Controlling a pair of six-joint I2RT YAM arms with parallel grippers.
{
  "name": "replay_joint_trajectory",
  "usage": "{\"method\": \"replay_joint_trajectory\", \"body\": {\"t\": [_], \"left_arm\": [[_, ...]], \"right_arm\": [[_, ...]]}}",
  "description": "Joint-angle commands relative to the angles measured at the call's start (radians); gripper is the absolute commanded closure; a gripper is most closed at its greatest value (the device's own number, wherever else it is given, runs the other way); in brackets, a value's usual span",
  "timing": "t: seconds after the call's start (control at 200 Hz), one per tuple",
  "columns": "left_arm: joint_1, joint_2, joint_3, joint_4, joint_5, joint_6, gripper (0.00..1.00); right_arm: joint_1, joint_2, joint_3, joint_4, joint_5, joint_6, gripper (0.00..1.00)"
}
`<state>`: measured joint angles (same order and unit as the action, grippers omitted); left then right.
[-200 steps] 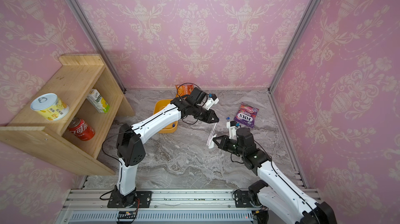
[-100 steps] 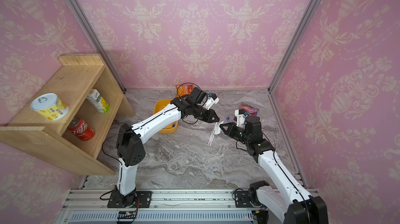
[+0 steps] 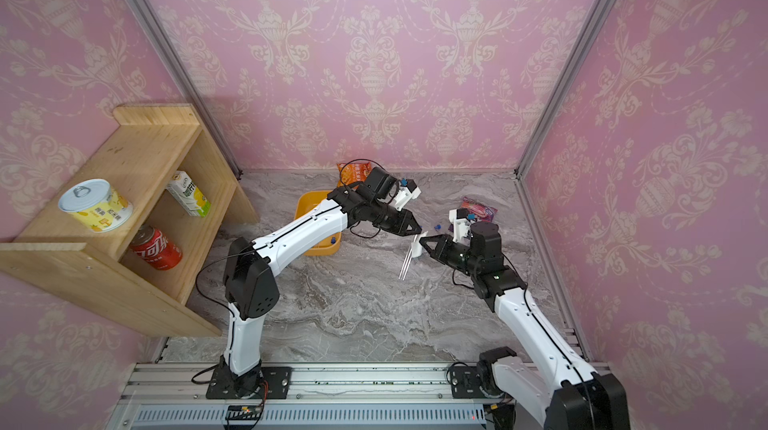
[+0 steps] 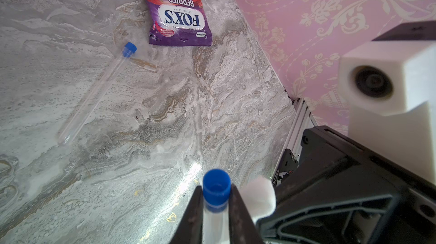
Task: Wipe the exteriors of test tubes
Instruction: Wipe the dirt from the test tube.
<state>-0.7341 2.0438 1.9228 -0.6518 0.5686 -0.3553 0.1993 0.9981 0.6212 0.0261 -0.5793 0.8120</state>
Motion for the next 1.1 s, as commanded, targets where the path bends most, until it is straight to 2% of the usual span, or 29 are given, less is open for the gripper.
{"method": "replay_joint_trajectory", "body": {"t": [0.0, 0.68, 1.096], "left_arm": [[0.002, -0.003, 0.034, -0.014, 0.020, -0.007, 0.80], [0.001, 0.019, 0.058, -0.018, 0.021, -0.004, 0.80], [0.002, 0.023, 0.055, -0.017, 0.018, -0.004, 0.80]], "right_arm": [[0.031, -0.006, -0.033, 0.017, -0.001, 0.009, 1.00], [0.271, -0.197, -0.178, -0.047, 0.117, 0.100, 1.00], [0.296, -0.185, -0.126, 0.019, -0.030, 0.076, 1.00]]}}
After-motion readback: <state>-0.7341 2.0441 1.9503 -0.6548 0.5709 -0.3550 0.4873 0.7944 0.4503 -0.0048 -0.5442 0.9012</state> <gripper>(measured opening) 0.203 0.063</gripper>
